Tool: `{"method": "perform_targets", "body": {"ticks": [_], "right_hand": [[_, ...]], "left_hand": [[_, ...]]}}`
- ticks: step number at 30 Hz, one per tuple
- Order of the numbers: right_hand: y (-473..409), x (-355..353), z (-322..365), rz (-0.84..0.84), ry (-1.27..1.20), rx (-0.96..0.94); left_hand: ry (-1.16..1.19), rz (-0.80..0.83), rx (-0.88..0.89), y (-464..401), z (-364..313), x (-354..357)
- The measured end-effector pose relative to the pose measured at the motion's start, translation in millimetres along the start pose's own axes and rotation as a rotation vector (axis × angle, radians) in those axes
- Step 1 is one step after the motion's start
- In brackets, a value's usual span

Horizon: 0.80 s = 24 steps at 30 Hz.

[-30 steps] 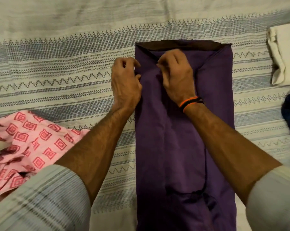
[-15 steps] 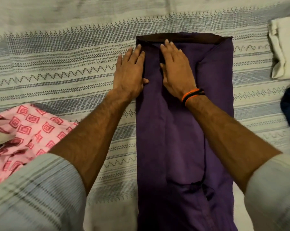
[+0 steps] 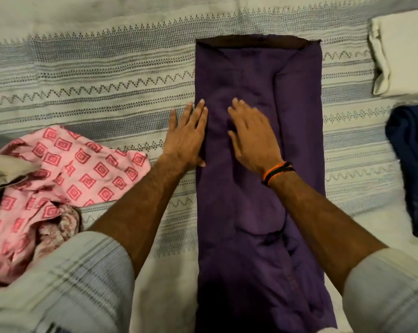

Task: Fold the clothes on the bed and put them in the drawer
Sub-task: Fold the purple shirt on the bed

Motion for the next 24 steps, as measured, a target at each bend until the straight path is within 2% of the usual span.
{"method": "perform_targets", "body": {"ticks": [2, 4, 5, 6, 9, 11, 12, 14, 17, 20, 22, 24], "right_hand": [[20, 18, 10, 0.103, 0.056, -0.076], [40, 31, 0, 0.179, -0.024, 0.139], [48, 31, -4, 0.152, -0.093, 0.234], [57, 30, -1, 0.106, -0.12, 0.249], [80, 32, 32, 0.024, -0.095, 0.036], [99, 49, 51, 0.129, -0.073, -0.058], [107, 58, 54, 0.201, -0.052, -0.046], [120, 73, 50, 0.3, -0.027, 0.088], [130, 68, 44, 0.208, -0.127, 0.271], [141, 68, 63, 0.133, -0.112, 0.058], [154, 82, 70, 0.224, -0.028, -0.061], [167, 93, 66, 0.3, -0.018, 0.036]], "left_hand": [[-0.022, -0.024, -0.015, 9, -7, 5], [0.002, -0.023, -0.04, 18, -9, 14], [0.001, -0.029, -0.054, 21, -9, 17], [-0.004, -0.043, -0.062, 28, -10, 19], [0.056, -0.089, 0.0, 51, -24, 26], [0.089, -0.081, 0.069, 68, -39, 40], [0.089, -0.047, 0.084, 75, -44, 50], [0.084, 0.064, 0.067, 85, -50, 73], [0.066, 0.103, 0.026, 90, -51, 91], [0.015, 0.0, 0.016, 98, -61, 89], [0.0, -0.04, 0.044, 107, -70, 95], [-0.008, 0.03, 0.069, 118, -76, 109]]}}
Point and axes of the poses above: each hand's wrist, its own y-axis away from the middle knuckle, its own x-axis out of the palm, z = x × y, the point moved 4 cm from there along -y, towards the middle knuckle, and after that the axes turned 12 degrees about z, right-handed, at the moved point
